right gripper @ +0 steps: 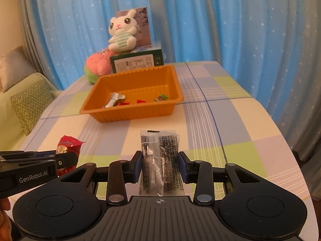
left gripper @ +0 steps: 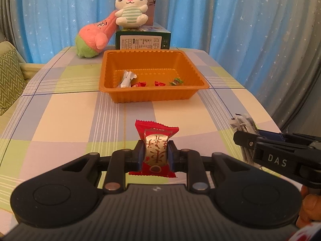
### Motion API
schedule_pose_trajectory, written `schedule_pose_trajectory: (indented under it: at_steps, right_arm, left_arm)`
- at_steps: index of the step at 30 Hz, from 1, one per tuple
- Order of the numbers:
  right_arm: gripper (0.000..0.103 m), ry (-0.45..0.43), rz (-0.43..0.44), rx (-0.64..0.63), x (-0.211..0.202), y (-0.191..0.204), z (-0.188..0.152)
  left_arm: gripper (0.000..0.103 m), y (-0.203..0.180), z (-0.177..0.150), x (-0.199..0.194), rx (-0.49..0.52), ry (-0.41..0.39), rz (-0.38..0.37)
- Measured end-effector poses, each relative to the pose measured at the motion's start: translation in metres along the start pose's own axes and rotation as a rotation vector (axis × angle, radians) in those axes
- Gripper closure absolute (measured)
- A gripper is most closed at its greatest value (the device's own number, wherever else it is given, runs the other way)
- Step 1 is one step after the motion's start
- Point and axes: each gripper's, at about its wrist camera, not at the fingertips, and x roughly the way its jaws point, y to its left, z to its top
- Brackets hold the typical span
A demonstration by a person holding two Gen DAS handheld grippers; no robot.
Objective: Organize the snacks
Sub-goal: 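Carry both packets over the orange tray and lower them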
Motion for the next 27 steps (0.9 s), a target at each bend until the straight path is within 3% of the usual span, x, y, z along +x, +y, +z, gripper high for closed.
schedule_pose_trajectory:
  at_steps: [12,27]
  right_arm:
    - [0.065,-0.020,0.007,-0.018,-0.010,0.010,0.010]
    - [0.065,-0.041,0.013,-0.033,0.009,0.010,0.039]
  left_arm:
    - [0.082,-0.001,0.009,-0.015,0.003,-0.026,-0.014]
    - [0.082,0.009,0.038,-0.003,0.005,-0.046,-0.027]
